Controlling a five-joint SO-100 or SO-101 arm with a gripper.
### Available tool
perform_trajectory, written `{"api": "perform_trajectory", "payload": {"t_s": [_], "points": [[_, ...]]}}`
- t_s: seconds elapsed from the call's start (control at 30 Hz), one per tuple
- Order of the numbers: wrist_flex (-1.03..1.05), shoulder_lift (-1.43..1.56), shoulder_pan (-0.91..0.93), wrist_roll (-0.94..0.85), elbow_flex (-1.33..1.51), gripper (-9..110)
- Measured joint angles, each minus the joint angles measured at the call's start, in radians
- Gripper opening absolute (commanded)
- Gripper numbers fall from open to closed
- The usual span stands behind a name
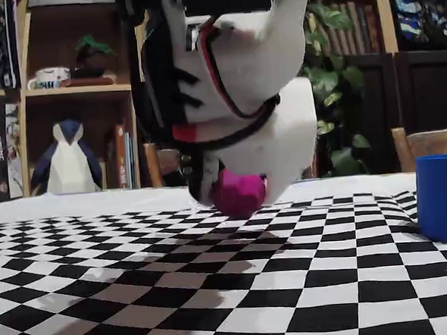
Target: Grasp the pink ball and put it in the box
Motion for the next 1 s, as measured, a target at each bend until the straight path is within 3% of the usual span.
{"api": "perform_trajectory", "payload": {"t_s": [1.0], "points": [[0.009,0.186,0.000,0.000,0.112,0]]}}
